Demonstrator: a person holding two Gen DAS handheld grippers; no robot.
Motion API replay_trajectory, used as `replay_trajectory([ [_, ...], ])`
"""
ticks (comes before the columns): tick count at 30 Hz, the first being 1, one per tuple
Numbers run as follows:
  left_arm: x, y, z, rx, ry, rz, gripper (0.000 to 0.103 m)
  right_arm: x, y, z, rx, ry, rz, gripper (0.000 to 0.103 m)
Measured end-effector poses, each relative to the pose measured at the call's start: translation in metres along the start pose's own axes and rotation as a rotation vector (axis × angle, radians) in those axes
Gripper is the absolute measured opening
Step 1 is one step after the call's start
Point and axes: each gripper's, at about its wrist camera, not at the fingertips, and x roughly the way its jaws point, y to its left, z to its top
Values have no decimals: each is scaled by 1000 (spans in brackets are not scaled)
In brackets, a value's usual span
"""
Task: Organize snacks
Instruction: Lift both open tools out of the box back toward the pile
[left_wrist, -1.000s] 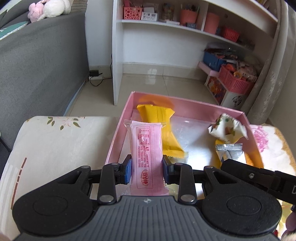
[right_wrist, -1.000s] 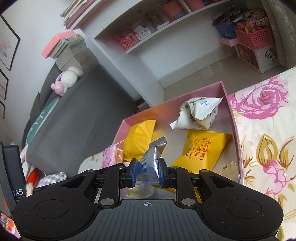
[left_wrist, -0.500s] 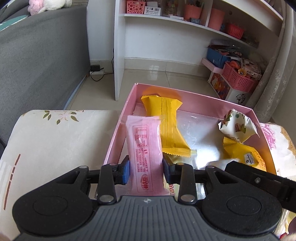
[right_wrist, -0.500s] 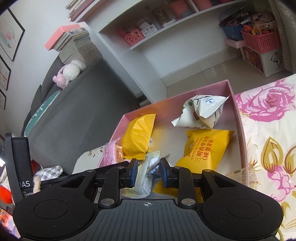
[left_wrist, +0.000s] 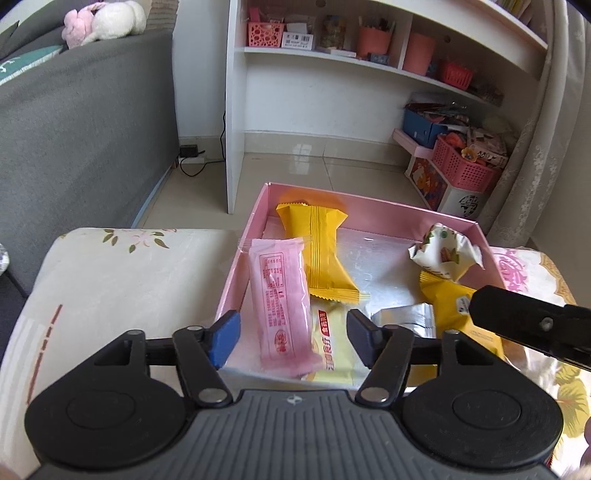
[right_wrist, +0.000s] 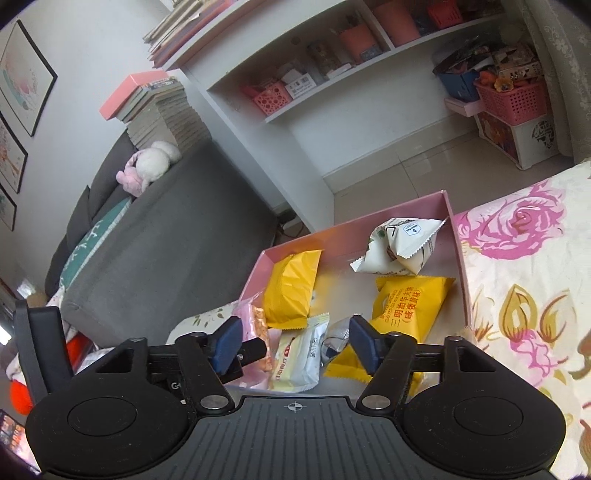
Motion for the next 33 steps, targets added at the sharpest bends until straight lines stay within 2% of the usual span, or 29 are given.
replay_trajectory([
  [8, -32, 6, -12, -9, -20, -15, 72, -32, 17, -8, -16, 2, -48, 84],
  [13, -50, 12, -25, -24, -21, -28, 79, -52, 28, -15, -41, -7, -67, 88],
  [20, -71, 23, -45, -43, -25, -33, 93, -69, 46, -34, -136, 1, -86, 96],
  [29, -86, 32, -78, -46, -18, -21, 100, -78, 49, -64, -212, 2, -93, 97],
  [33, -91, 36, -88, -61, -7, -17, 101, -81, 53, -77, -264, 7, -128, 97],
])
